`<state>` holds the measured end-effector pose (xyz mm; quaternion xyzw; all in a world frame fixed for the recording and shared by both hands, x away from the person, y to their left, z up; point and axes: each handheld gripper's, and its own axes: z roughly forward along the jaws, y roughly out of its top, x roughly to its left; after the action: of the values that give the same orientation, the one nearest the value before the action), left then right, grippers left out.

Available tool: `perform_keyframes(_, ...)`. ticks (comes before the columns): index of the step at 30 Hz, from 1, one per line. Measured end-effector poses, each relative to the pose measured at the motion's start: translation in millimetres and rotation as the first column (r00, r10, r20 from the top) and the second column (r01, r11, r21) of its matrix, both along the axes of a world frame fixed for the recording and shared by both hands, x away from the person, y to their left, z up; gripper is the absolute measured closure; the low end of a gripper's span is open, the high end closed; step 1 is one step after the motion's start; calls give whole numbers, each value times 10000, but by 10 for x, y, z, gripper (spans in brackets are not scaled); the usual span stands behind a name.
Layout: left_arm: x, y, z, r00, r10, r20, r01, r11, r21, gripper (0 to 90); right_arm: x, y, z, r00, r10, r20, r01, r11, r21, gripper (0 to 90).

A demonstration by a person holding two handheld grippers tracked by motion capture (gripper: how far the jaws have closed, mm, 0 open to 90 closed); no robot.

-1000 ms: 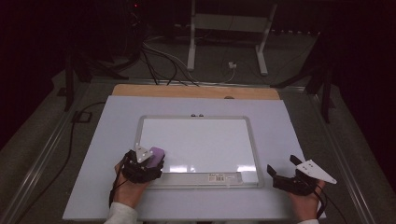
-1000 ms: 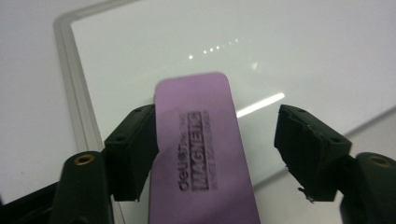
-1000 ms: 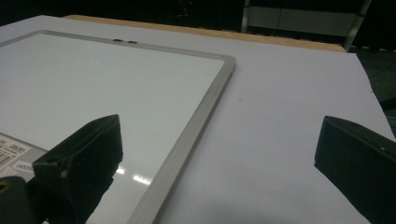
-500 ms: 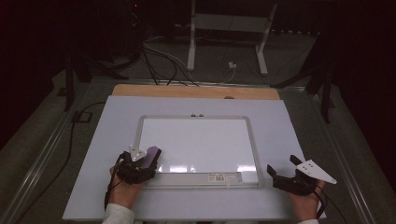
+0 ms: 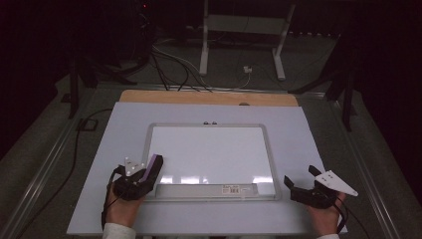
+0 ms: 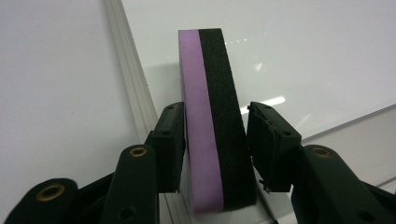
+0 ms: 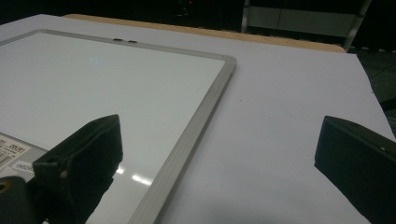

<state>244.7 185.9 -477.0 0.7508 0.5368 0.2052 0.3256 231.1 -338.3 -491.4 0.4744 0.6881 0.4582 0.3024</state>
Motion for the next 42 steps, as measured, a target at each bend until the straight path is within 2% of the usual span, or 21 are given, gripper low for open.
perform_keyframes(6, -77, 11, 20, 9997, 233, 125, -233, 9997, -20, 638, -2, -3, 0, 10000, -10, 0, 10, 10000, 12, 13)
perform_keyframes(14, -180, 20, 30, 9987, 509, 51, -509, 9987, -25, 649, 0, -9, 3, 10000, -11, 22, 11, 10000, 19, 13)
perform_keyframes(21, -291, 12, 33, 9983, 577, 11, -577, 9980, -239, 640, -6, 1, 6, 10000, 12, 37, -12, 10000, -10, 13)
perform_keyframes(24, -322, 2, 44, 9991, 407, -80, -411, 9978, -512, 633, -5, 5, 6, 10000, 8, 30, -8, 10000, 2, 13)
perform_keyframes(26, -340, -14, 44, 9994, 357, -14, -358, 9983, -459, 629, -1, 5, 1, 10000, 16, 11, -16, 10000, -5, 13)
perform_keyframes(33, -295, 51, 16, 9971, 764, -74, -767, 9950, -639, 646, -5, 7, 5, 10000, 16, 24, -16, 10000, -10, 14)
perform_keyframes(39, -270, -10, -2, 9923, 1225, 155, -1215, 9910, -554, 674, 3, 18, 0, 10000, 48, -6, -48, 10000, -20, 13)
perform_keyframes(42, -240, -32, -6, 9923, 1227, 158, -1216, 9907, -608, 671, 0, 20, 1, 10000, 44, -5, -44, 10000, -19, 13)
